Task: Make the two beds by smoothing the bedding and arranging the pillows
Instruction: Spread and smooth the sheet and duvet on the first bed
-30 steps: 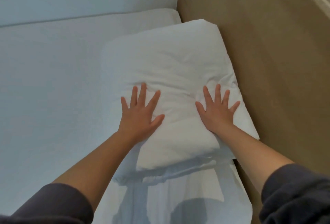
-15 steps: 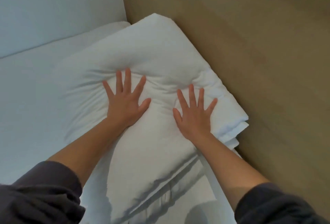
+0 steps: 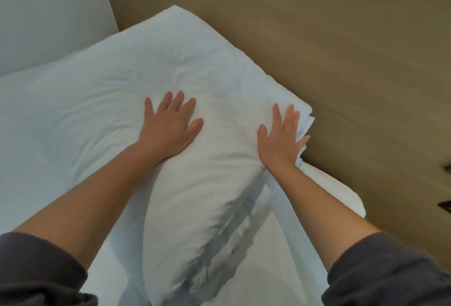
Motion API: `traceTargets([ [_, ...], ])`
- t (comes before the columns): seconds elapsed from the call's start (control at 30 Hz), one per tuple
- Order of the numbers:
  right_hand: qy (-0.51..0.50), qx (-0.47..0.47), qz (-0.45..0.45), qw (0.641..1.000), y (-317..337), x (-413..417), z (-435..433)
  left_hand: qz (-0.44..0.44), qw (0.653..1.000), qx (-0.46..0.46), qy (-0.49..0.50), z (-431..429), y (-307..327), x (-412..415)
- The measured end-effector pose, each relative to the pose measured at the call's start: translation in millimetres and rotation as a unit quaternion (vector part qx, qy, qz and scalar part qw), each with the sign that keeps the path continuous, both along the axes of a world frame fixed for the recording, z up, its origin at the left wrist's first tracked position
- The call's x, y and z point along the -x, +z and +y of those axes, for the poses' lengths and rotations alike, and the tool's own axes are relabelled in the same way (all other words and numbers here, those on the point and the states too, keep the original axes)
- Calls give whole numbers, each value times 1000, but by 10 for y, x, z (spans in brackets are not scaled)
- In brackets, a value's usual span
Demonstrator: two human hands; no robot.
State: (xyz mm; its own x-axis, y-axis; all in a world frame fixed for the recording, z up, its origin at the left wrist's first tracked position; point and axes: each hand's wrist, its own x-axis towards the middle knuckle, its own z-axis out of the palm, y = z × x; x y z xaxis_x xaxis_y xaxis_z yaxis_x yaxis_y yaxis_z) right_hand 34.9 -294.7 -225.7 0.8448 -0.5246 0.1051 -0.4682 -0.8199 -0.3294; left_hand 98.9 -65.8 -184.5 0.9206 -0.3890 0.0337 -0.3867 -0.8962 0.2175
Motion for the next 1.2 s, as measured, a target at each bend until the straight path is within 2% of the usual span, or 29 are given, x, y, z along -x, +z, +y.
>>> traceTargets([
  [0.07,-80,-179,-56,979,-43,311,32,8,1000,18,-17,-28,59,288],
  [0.17,-153,-437,-94,881,-219,849,152,9,998,2,-54,-106,138,729],
  [0.23,-164,-521,-67,835,-355,1158,313,-13,997,-28,-67,-177,207,1010],
  [0.33,-146,-617,-69,770,-448,1306,557,-100,987,-111,-57,-272,299,1388],
  [0.4,-154,-691,-80,702,-435,1320,684,-147,975,-156,-57,-314,307,1560],
  [0.5,-158,-751,-102,633,-435,1290,804,-154,969,-182,-61,-394,369,1636],
  [0.6,-105,-771,-120,617,-331,1178,861,-195,958,-185,-96,-468,468,1644],
  [0.67,-78,-769,-101,626,-247,1165,828,-193,945,-236,-116,-463,502,1676],
  [0.77,-99,-709,-87,693,-263,1262,646,-163,939,-282,-114,-489,492,1681],
  [0.83,-185,-641,-155,729,-352,1243,410,-160,945,-264,-105,-607,540,1626],
  [0.87,-226,-619,-193,727,-382,1216,280,-167,948,-251,-102,-691,556,1585],
  [0.93,-268,-633,-235,687,-431,1134,54,-188,947,-240,-98,-896,563,1492],
  [1.0,-268,-674,-255,640,-464,1026,-83,-206,943,-243,-95,-1142,527,1410],
  [1.03,-258,-688,-256,628,-458,970,-124,-210,943,-241,-91,-1275,497,1368],
  [1.2,-220,-728,-235,606,-495,702,-147,-237,947,-215,-38,-1850,352,1010],
])
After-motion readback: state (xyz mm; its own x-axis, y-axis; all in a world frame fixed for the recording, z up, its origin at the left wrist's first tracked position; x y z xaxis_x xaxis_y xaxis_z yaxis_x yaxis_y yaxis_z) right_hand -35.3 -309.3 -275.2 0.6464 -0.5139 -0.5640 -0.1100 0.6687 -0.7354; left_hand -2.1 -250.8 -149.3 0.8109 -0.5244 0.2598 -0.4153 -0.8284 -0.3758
